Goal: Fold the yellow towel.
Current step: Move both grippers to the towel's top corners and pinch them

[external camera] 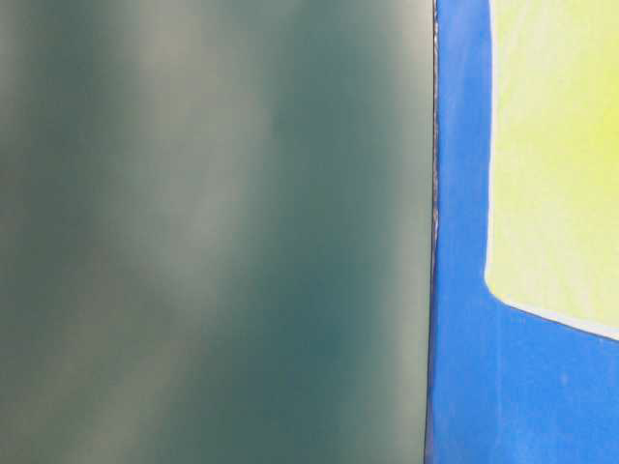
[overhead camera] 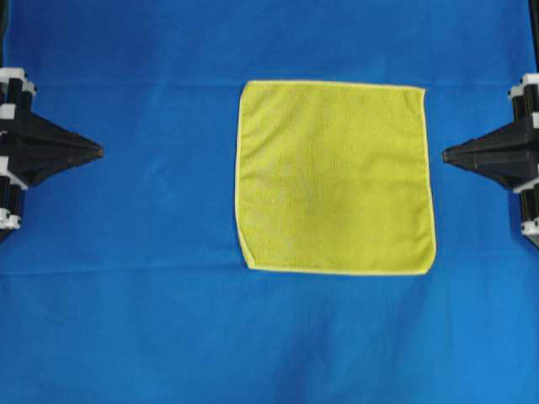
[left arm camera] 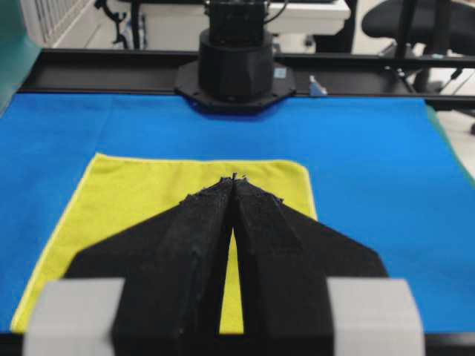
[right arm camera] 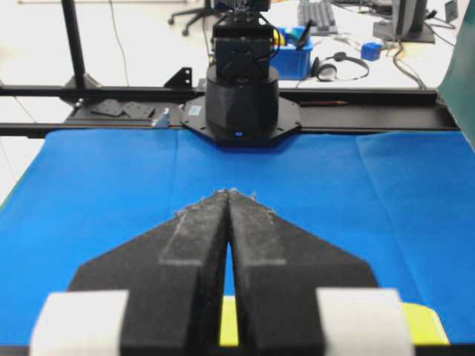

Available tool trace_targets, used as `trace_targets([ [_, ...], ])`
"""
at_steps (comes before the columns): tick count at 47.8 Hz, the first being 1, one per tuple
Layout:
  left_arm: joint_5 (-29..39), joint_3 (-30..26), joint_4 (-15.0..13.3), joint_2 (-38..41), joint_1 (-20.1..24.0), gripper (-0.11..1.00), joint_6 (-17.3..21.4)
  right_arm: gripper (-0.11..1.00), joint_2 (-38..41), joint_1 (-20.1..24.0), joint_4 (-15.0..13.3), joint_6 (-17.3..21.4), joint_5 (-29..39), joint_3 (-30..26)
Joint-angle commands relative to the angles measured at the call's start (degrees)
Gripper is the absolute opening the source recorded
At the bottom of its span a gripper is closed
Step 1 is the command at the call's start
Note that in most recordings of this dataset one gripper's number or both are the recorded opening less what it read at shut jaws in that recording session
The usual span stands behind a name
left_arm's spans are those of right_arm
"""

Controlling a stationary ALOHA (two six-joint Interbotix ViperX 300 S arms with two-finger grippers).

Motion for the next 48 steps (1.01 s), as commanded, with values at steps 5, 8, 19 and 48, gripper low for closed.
trace_targets([
  [5,-1.14,-1.67,-1.05,3.34,0.53,0.00,0.53,0.00,0.53,-0.79,0.26,0.35,1.49,-2.72],
  [8,-1.76,-1.93,-1.05,5.01,1.41,0.00,0.44,0.00,0.53,-2.37,0.26,0.35,3.87,-3.34],
  [19,-3.78,-3.69,-1.05,15.38,7.73,0.00,0.00,0.00,1.32,-12.39,0.26,0.53,10.90,-3.52],
  [48,-4.31,-19.86,-1.05,52.91,21.18,0.86,1.49,0.61,22.85,-33.75,-1.41,1.32,18.72,-3.69],
])
